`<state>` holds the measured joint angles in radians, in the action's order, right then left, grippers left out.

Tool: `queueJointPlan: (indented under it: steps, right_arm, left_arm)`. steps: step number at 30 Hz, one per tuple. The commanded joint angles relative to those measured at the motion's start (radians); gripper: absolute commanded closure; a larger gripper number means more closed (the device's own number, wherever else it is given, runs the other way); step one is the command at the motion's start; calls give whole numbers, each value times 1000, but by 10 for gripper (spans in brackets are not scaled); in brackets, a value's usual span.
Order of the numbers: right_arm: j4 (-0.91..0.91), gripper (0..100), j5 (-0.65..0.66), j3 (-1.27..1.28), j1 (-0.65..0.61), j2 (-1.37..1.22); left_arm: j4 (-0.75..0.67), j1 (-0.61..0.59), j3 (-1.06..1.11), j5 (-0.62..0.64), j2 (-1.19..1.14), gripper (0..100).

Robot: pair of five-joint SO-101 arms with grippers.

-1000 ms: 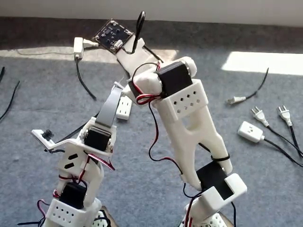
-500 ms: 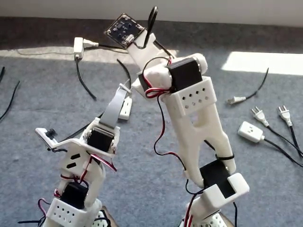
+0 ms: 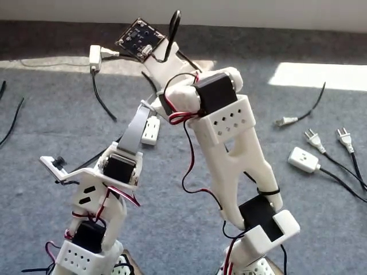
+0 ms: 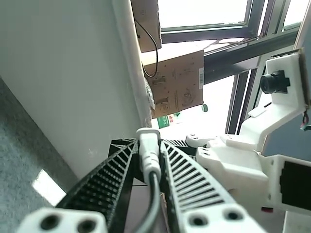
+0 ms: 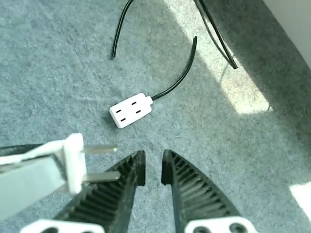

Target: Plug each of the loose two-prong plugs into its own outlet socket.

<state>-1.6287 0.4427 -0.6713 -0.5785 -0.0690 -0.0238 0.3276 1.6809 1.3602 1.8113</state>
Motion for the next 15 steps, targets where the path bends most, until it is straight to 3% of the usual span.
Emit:
queueJointPlan:
  steps: [1, 15]
  right_arm:
    - [51, 926, -48, -45, -22, 7]
    - [87, 926, -69, -45, -24, 7]
  left_arm:
    - [6, 25, 12, -6, 8, 993]
    - [32, 77, 8, -11, 8, 993]
